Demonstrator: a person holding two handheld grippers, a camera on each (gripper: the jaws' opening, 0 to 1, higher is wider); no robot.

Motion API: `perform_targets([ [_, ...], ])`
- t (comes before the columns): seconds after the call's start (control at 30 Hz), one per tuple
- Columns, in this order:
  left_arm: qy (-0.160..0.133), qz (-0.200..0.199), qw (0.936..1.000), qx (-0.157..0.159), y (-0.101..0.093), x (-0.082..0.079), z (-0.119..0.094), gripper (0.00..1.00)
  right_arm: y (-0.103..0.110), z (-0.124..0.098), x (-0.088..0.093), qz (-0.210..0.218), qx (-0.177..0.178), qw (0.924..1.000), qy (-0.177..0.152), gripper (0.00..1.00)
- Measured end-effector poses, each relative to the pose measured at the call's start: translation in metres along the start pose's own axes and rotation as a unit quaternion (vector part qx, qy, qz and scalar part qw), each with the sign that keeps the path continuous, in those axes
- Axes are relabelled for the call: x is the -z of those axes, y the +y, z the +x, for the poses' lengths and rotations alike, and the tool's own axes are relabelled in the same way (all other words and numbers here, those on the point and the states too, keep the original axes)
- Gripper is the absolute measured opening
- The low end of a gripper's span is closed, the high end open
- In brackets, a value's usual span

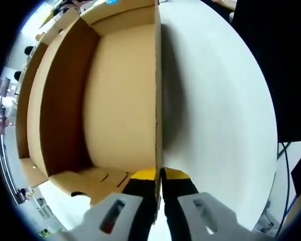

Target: Operate the shoe box by opening the lid, removing the specified soft item, and placing it in the target area until the item is outside and the box remains undamaged.

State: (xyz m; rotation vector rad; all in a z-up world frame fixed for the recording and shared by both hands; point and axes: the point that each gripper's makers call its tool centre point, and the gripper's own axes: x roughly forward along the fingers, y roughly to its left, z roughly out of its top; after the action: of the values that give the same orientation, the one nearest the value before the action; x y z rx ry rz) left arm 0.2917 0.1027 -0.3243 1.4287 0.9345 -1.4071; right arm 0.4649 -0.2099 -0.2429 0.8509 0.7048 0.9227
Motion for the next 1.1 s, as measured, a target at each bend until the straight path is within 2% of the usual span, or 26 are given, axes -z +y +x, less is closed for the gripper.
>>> perform_targets([
  [0.1,0.0,-0.002,1.0,0.003,0.004,0.005,0.0,0.02,0.0,0.0,0.0,0.016,-0.012,0.9997,-0.012,0.67],
  [0.3,0.003,-0.001,1.0,0.004,0.001,0.002,-0.001,0.02,-0.005,0.0,-0.001,0.022,-0.013,0.9996,-0.015,0.53],
  [0.43,0.003,-0.003,1.0,0.005,-0.001,-0.001,-0.002,0.02,0.002,0.0,-0.001,0.022,-0.027,0.9992,-0.019,0.4],
  [0.77,0.003,-0.005,1.0,0.004,-0.003,-0.004,-0.003,0.02,0.019,0.001,0.006,0.005,-0.032,0.9992,-0.022,0.38],
  [1.0,0.004,-0.01,0.9999,0.003,-0.004,-0.003,-0.002,0.02,0.039,0.0,-0.001,-0.06,-0.023,0.9975,-0.028,0.36],
  [1.1,0.006,-0.012,0.9999,0.003,-0.004,-0.003,-0.002,0.02,0.048,-0.001,-0.005,-0.076,-0.023,0.9964,-0.03,0.35],
])
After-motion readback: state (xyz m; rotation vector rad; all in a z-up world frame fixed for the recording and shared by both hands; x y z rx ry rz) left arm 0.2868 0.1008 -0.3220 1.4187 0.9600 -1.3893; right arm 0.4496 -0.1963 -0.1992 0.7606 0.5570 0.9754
